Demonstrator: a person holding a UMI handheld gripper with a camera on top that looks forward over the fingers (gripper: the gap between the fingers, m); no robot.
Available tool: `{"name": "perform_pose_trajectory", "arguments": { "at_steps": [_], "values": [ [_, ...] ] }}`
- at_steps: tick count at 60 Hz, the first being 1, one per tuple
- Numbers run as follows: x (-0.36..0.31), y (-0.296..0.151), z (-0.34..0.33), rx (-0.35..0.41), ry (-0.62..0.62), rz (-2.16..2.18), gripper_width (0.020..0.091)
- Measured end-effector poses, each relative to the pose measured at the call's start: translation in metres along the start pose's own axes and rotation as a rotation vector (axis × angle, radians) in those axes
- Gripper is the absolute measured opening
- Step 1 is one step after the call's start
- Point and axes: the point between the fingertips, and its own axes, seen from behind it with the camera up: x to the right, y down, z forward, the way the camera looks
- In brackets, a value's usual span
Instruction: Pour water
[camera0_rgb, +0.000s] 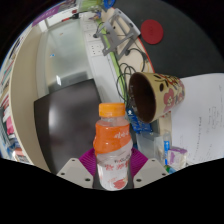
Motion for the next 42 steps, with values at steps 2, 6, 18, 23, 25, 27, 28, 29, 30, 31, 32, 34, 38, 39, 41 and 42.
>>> {"name": "perform_pose_trajectory", "arguments": {
  "at_steps": [2, 6, 18, 23, 25, 27, 28, 29, 30, 31, 32, 34, 38, 39, 41, 42],
  "values": [
    [0.003, -0.004, 0.001, 0.009, 0.003, 0.045, 0.0406],
    [0.007, -0.009, 0.002, 0.024, 0.016, 0.109, 0.0404],
    [0.011, -0.014, 0.007, 0.01, 0.036, 0.2, 0.0403],
    [0.012, -0.017, 0.006, 0.008, 0.047, 0.193, 0.0404],
    [0.01, -0.017, 0.005, 0.006, 0.047, 0.189, 0.0405],
    [0.008, -0.015, 0.005, -0.002, 0.046, 0.183, 0.0404],
    [0.007, -0.015, 0.004, -0.005, 0.047, 0.177, 0.0403],
    [0.004, -0.014, 0.003, -0.009, 0.047, 0.166, 0.0402],
    [0.001, -0.012, 0.002, -0.013, 0.043, 0.152, 0.0401],
    [-0.002, -0.01, 0.001, -0.021, 0.042, 0.131, 0.0402],
    [-0.006, -0.008, -0.001, -0.028, 0.038, 0.107, 0.0402],
    [-0.014, -0.002, -0.004, -0.049, 0.041, 0.043, 0.0402],
    [-0.035, 0.005, -0.014, -0.077, 0.036, -0.127, 0.0404],
    [-0.041, 0.006, -0.017, -0.083, 0.031, -0.171, 0.0403],
    [-0.054, 0.006, -0.022, -0.085, 0.02, -0.261, 0.0404],
    [-0.061, 0.005, -0.024, -0.082, 0.015, -0.309, 0.0403]
  ]
}}
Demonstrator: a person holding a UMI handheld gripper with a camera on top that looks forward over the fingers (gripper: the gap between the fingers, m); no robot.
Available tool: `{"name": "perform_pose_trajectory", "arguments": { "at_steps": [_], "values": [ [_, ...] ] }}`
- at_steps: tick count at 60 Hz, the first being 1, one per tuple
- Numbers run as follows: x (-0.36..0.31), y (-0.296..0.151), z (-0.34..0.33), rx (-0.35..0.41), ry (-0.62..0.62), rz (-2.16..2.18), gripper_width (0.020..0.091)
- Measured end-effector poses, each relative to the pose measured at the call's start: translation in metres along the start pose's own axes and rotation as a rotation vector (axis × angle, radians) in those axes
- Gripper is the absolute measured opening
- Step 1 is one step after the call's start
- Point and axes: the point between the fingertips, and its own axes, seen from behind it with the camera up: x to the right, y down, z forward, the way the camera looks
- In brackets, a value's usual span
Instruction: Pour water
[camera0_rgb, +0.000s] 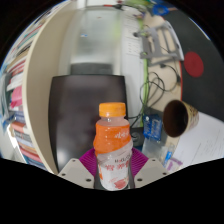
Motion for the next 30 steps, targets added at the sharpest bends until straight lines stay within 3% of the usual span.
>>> {"name": "perform_pose_trajectory", "arguments": {
  "at_steps": [12, 22, 30],
  "values": [
    [-0.037, -0.063, -0.038, 0.108, 0.07, -0.668, 0.0406],
    [-0.036, -0.159, -0.067, 0.378, 0.201, -1.128, 0.0419],
    [0.001, -0.217, -0.073, 0.427, 0.344, -1.294, 0.0419]
  ]
}}
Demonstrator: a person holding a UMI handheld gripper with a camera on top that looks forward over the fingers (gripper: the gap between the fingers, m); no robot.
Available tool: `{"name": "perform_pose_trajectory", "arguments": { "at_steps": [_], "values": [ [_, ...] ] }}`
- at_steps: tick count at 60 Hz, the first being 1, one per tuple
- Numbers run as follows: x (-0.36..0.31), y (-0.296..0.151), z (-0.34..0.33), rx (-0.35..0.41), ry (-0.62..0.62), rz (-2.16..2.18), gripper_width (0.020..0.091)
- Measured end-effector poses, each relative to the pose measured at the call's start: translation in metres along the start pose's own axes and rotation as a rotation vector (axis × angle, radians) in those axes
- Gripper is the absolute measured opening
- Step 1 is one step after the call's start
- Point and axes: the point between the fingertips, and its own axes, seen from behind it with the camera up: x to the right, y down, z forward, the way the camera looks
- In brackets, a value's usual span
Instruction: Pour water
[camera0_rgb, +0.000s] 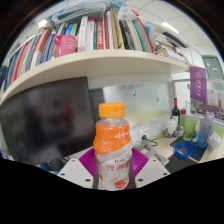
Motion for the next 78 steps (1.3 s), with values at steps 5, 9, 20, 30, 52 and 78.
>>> {"name": "perform_pose_trajectory", "arguments": {
  "at_steps": [5, 9, 20, 30, 52, 78],
  "values": [
    [0.024, 0.03, 0.02, -0.039, 0.024, -0.084, 0.042],
    [0.034, 0.06, 0.032, -0.058, 0.016, -0.135, 0.0419],
    [0.057, 0.12, 0.057, -0.119, 0.016, -0.204, 0.0419],
    [0.056, 0.149, 0.068, -0.118, -0.037, -0.165, 0.0444],
    [0.058, 0.171, 0.048, -0.153, -0.074, -0.116, 0.0764],
    [0.054, 0.152, -0.099, -0.389, -0.126, -0.25, 0.0846]
  ]
}}
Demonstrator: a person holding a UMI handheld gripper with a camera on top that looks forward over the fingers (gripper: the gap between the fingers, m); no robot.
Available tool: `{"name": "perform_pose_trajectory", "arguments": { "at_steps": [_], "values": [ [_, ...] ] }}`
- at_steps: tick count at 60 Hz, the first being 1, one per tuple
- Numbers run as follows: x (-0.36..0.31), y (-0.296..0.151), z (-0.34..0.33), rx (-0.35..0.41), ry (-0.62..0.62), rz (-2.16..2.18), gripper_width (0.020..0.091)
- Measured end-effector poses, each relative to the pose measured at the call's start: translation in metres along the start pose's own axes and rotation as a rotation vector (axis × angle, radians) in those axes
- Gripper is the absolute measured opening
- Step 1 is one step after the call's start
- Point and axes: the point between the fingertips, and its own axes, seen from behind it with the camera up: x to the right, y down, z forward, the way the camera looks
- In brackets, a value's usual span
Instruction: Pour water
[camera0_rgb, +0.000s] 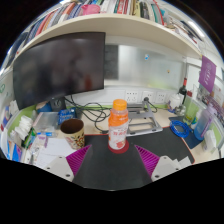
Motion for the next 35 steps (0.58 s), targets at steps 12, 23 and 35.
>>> {"name": "perform_pose_trajectory", "arguments": {
  "at_steps": [12, 23, 35],
  "values": [
    [-0.005, -0.032, -0.076, 0.028, 0.042, -0.008, 0.0852],
    [-0.013, -0.052, -0.13, 0.085, 0.073, 0.06, 0.0848],
    [-0.012, -0.052, -0.169, 0.094, 0.128, 0.052, 0.0843]
  ]
}}
